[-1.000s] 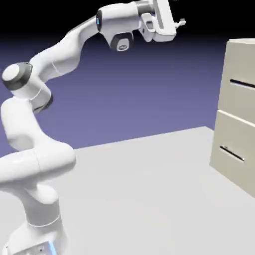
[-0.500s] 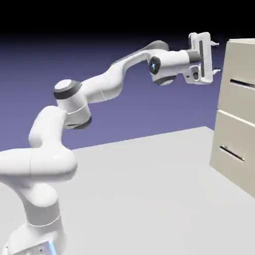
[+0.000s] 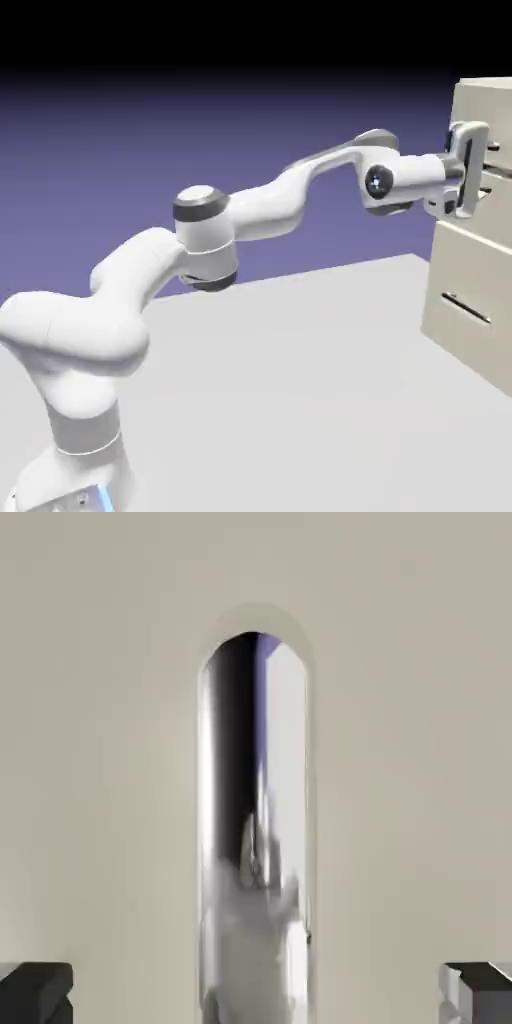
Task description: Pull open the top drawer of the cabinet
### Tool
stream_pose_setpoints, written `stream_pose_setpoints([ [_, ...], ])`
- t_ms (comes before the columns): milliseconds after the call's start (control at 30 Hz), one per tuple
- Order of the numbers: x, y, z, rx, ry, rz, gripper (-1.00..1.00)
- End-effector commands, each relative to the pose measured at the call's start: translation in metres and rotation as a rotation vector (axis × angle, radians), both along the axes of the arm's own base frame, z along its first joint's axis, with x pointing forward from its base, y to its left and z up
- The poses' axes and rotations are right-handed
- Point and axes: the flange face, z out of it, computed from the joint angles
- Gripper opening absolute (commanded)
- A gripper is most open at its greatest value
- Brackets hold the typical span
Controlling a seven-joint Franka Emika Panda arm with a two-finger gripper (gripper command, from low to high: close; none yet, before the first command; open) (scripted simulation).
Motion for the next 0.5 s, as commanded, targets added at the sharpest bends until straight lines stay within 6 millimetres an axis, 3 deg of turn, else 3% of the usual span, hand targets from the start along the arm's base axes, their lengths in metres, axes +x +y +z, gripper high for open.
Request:
stream_pose_setpoints([
  [0, -0.005, 0.0, 0.0, 0.0, 0.0, 0.0, -1.0],
  [467, -0.097, 0.0, 0.0, 0.0, 0.0, 0.0, -1.0],
])
